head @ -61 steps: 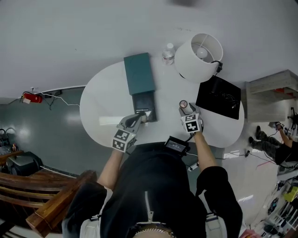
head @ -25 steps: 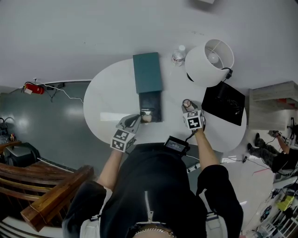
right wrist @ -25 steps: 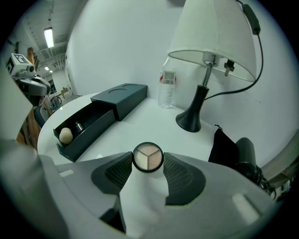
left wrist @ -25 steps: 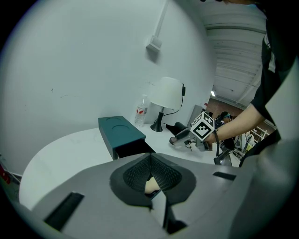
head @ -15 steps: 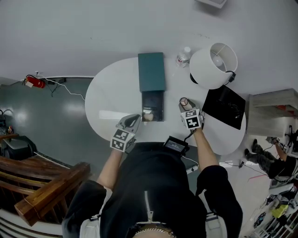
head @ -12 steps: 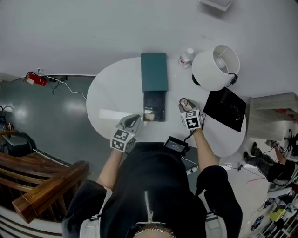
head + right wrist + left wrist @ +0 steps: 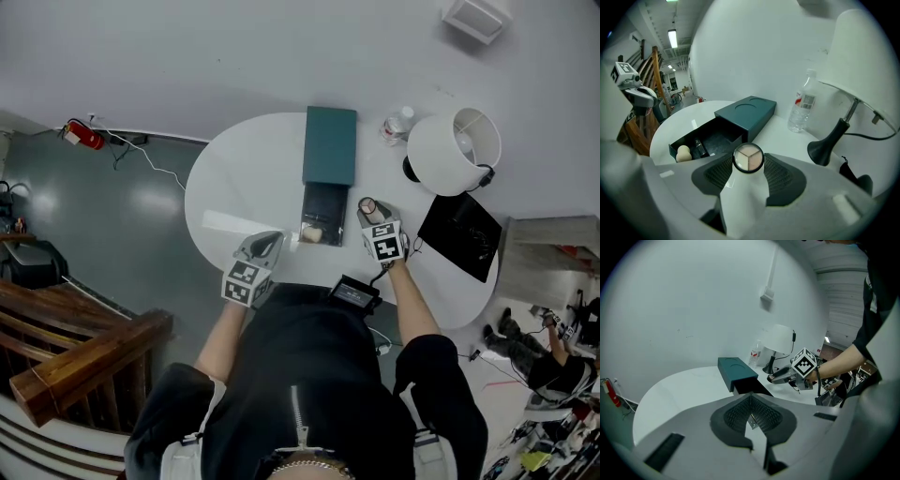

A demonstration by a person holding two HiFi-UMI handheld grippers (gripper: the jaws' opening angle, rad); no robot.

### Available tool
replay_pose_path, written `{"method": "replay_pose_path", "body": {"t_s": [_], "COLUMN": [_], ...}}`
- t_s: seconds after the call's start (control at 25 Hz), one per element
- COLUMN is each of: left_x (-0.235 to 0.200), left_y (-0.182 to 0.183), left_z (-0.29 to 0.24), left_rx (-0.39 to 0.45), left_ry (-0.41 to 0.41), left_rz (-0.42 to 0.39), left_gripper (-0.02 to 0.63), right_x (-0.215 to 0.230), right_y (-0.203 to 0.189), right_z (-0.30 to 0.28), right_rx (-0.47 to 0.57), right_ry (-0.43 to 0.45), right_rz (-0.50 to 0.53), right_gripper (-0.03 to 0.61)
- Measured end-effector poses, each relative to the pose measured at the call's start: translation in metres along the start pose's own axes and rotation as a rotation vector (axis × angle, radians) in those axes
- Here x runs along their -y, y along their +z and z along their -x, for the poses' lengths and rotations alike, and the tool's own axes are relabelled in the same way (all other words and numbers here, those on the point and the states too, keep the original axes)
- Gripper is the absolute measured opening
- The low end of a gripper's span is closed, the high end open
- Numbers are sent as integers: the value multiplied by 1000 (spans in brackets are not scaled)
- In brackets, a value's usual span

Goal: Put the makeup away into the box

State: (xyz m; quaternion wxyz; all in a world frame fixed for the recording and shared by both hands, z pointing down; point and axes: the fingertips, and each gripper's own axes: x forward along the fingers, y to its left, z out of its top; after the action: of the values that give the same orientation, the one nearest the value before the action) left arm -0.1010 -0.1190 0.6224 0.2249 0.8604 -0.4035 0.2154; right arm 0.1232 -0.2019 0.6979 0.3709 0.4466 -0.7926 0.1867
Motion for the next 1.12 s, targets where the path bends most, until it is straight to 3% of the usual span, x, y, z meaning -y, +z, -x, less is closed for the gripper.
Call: {"method": "replay_pose_path", "body": {"t_s": [0.84, 1.12], "left_x": [-40, -52], "left_y": [-25, -31], "left_z": [44, 53], "left_rx": [13, 12], "left_ry": [130, 156], "left_rz": [107, 134], "left_gripper": [14, 14], "right_x": [-87, -95], "right_y": [63, 65], "right_z": [-47, -64], "right_rx": [21, -38], "right_ry": [178, 148], "right_rz": [160, 82], "right_gripper": [209, 209]}}
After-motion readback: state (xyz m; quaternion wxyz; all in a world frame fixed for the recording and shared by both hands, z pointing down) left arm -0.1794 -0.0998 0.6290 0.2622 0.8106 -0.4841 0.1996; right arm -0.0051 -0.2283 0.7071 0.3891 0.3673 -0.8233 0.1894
